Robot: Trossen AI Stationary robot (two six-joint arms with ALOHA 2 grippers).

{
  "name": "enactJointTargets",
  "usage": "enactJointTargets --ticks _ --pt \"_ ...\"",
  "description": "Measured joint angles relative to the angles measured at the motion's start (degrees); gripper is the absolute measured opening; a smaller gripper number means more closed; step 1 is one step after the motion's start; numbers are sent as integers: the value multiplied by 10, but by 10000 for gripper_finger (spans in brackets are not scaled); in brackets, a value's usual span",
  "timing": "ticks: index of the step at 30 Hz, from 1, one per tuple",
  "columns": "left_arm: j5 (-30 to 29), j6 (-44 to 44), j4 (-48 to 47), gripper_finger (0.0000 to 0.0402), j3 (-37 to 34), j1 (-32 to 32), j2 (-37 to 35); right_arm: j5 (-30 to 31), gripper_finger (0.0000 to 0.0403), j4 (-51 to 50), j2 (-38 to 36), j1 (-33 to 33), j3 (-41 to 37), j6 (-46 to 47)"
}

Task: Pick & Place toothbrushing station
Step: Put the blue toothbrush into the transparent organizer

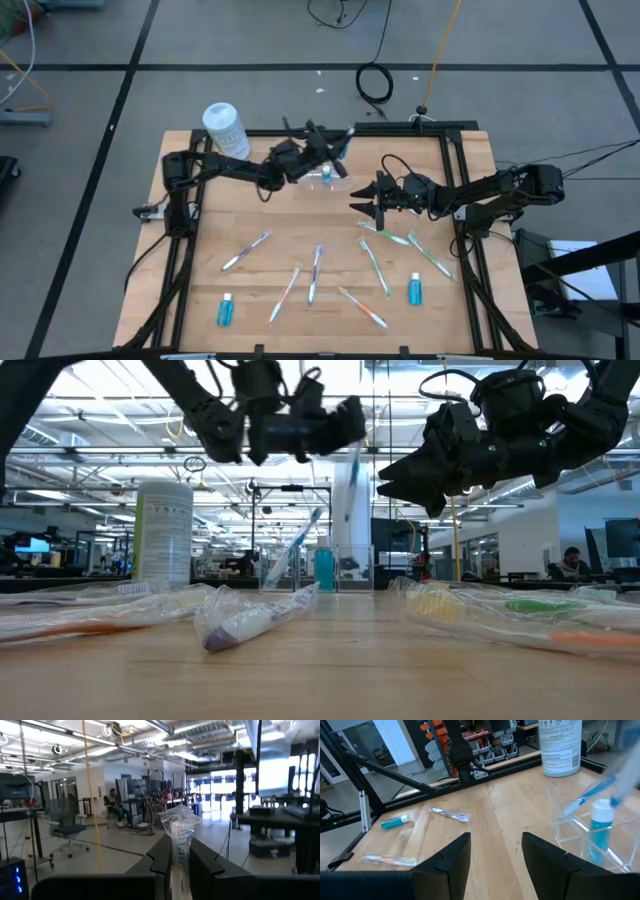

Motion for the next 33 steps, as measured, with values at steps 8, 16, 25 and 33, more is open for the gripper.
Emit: enactJointTargets --ticks 8,16,25,33 --pt "-12 24 -2 42 29 -3 67 0 169 -14 0 -4 0 6" --pt "-16 -4 -96 42 25 10 68 0 169 -34 0 -4 0 6" --pt "-22 -28 -166 43 25 9 67 -2 169 -35 0 -4 0 6" --pt "-23 -11 -209 114 25 8 52 -3 169 -35 0 -4 0 4"
